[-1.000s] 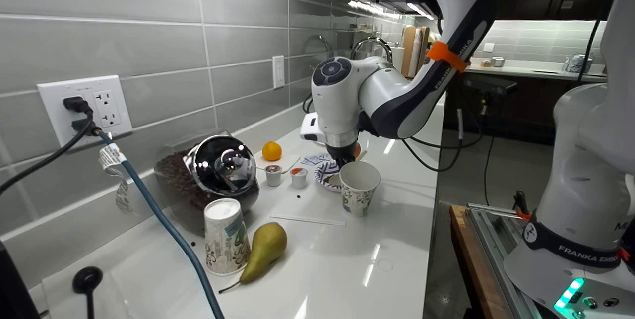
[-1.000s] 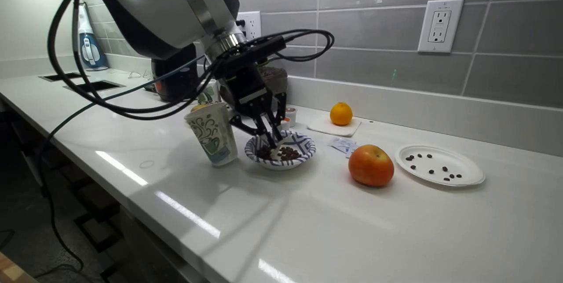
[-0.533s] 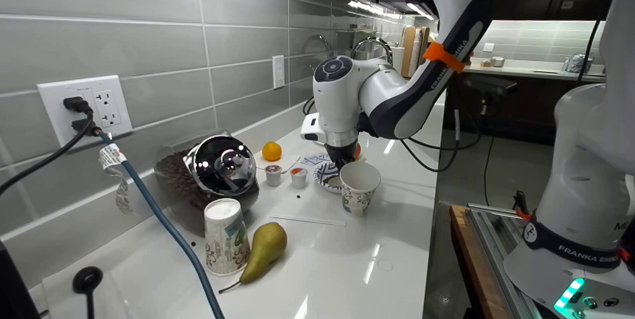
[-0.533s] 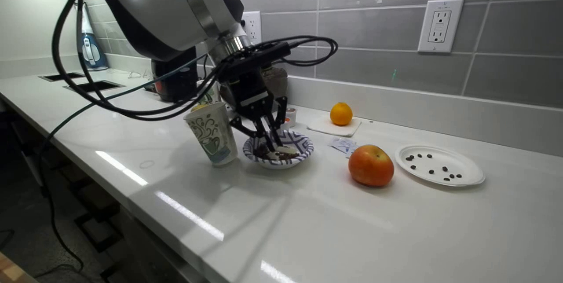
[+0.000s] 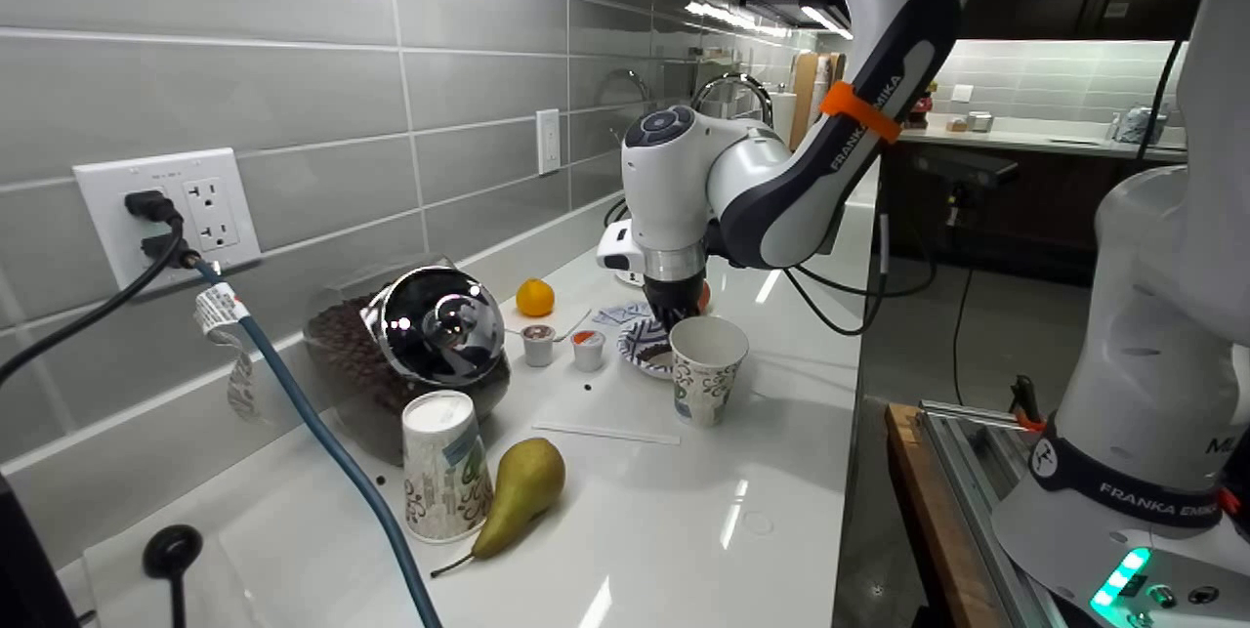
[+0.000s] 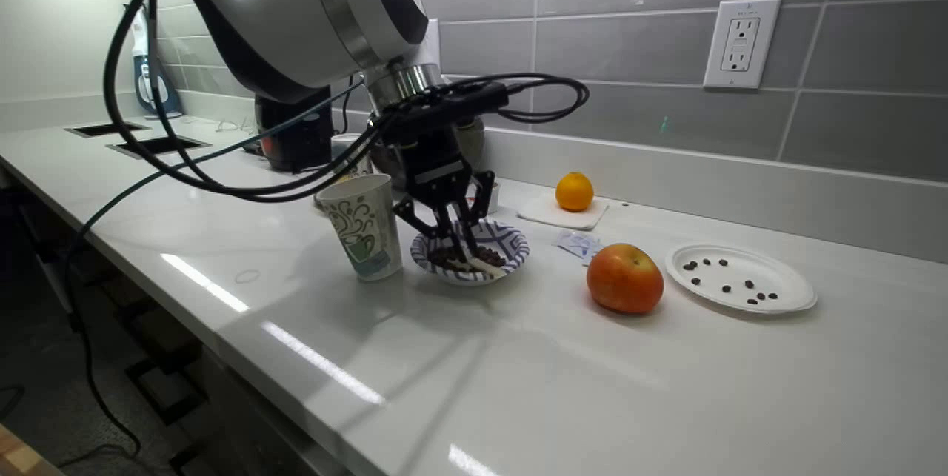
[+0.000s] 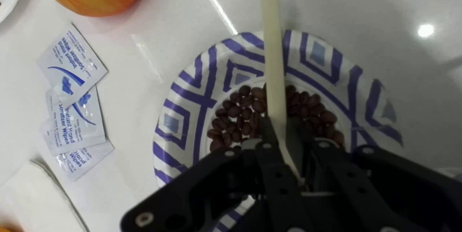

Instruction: Pick up the spoon, scoop some content out the bowl, put the content into the cup and place the spoon down to the right of the bowl

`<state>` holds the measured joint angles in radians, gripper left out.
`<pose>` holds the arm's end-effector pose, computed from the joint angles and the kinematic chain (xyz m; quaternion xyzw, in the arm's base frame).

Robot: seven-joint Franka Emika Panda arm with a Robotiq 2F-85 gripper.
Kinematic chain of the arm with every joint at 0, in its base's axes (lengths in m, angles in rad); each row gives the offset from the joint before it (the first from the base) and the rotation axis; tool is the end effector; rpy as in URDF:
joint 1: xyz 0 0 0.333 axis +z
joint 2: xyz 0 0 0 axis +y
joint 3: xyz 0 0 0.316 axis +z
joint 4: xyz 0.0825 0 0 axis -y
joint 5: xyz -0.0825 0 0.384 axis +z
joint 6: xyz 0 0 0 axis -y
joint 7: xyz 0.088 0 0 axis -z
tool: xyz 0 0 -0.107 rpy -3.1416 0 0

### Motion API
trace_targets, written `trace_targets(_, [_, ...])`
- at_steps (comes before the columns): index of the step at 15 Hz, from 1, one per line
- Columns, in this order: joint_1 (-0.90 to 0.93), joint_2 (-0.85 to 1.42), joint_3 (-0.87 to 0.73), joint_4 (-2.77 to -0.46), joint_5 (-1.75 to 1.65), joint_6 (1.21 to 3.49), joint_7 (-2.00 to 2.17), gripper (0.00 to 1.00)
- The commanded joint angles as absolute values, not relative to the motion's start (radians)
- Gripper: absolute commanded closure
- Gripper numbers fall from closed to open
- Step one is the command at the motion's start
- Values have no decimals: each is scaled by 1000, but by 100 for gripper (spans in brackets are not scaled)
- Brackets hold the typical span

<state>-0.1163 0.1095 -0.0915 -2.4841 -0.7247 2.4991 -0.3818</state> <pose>0.4540 -0.0921 0.2378 0.9039 0.3734 -0.1025 0.1815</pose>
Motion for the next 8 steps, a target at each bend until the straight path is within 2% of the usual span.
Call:
trace_targets(1, [-131,123,-99,-2495,-666,2526,-442,96])
trace_targets(4, [-132,115,-102,-2497,-647,2525,-451,96])
trace_targets(6, [-133,111,-103,-2499,-638,2524,-456,59])
trace_targets(8, [-135,111,-107,-2504,-635,2522,-454,46])
